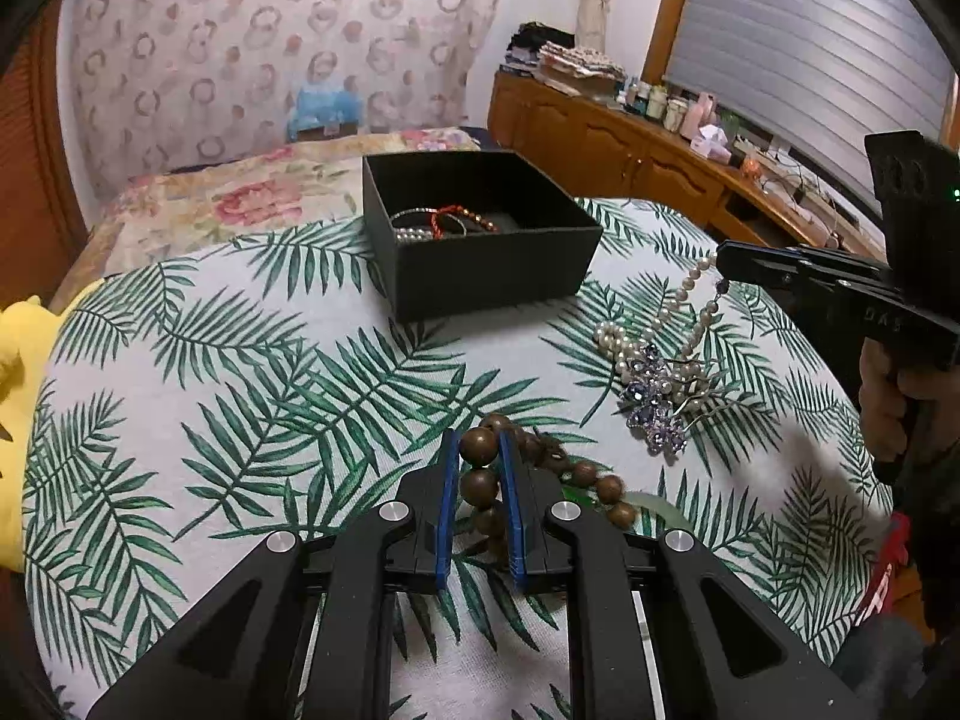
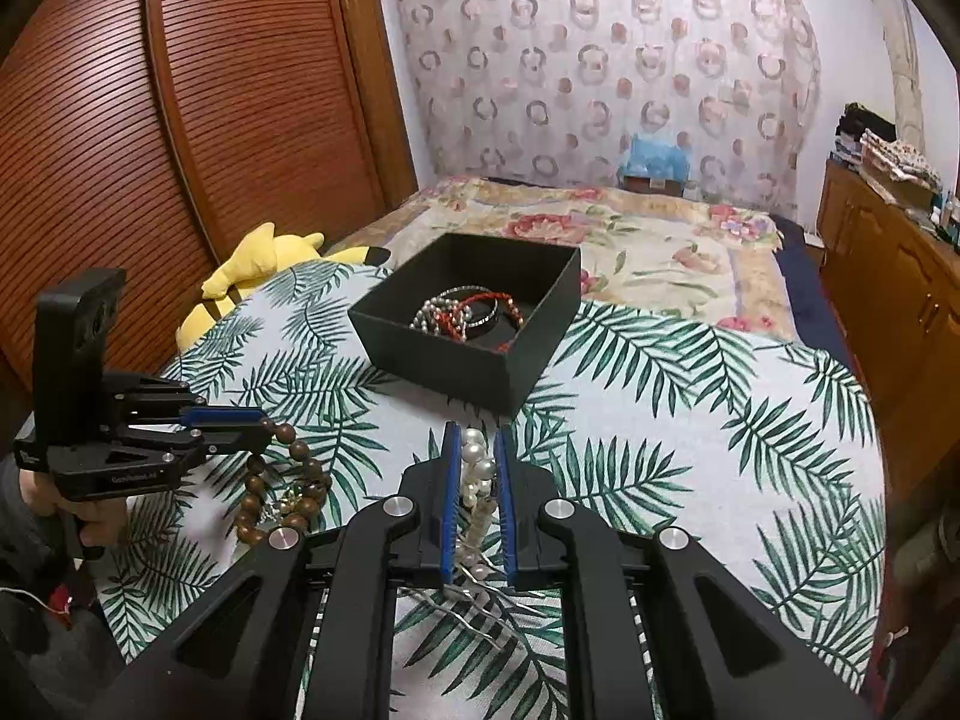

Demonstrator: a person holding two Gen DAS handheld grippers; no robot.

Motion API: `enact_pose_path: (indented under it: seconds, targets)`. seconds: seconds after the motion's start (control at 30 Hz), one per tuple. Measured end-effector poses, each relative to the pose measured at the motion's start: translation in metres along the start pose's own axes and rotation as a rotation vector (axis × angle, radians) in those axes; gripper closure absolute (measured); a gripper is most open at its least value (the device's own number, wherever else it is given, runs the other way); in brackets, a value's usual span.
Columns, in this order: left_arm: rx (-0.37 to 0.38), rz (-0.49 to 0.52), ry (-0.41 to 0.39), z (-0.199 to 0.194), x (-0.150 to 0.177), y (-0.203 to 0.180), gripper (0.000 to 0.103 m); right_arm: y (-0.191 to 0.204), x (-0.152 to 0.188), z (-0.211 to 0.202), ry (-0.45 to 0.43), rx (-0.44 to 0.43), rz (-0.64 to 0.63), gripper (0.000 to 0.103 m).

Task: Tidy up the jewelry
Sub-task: 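Carry the wooden bracelet and pearl strand over the black box and open both grippers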

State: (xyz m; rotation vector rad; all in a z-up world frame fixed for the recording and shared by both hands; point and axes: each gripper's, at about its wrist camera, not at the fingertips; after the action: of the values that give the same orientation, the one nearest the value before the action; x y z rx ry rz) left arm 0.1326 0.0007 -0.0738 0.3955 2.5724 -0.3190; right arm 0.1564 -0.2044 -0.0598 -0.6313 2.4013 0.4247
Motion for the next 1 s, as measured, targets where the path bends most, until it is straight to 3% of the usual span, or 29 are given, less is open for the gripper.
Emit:
enact_pose_path:
  seconds: [0.37, 1.0]
  targets:
    - [0.001, 0.014, -0.074, -0.025, -0.004, -0.009, 0.091, 0.017, -0.023, -0.043, -0.089, 0.048, -0.051, 0.091]
    - [-0.007, 0.062, -0.262, -0.093, -0.038, -0.024, 0.091, 0.031, -0.059, -0.110, -0.225, 0.137, -0.102, 0.092]
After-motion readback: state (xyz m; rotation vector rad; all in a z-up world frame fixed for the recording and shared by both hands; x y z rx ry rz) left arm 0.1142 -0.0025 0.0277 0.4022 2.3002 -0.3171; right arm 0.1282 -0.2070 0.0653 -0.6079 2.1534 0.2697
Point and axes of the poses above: each gripper's, at about its wrist camera, not at the fingertips, and z roughly the way its jaws point, y to its left, x to its underside, and after that the axes turned 11 degrees about y, right-handed
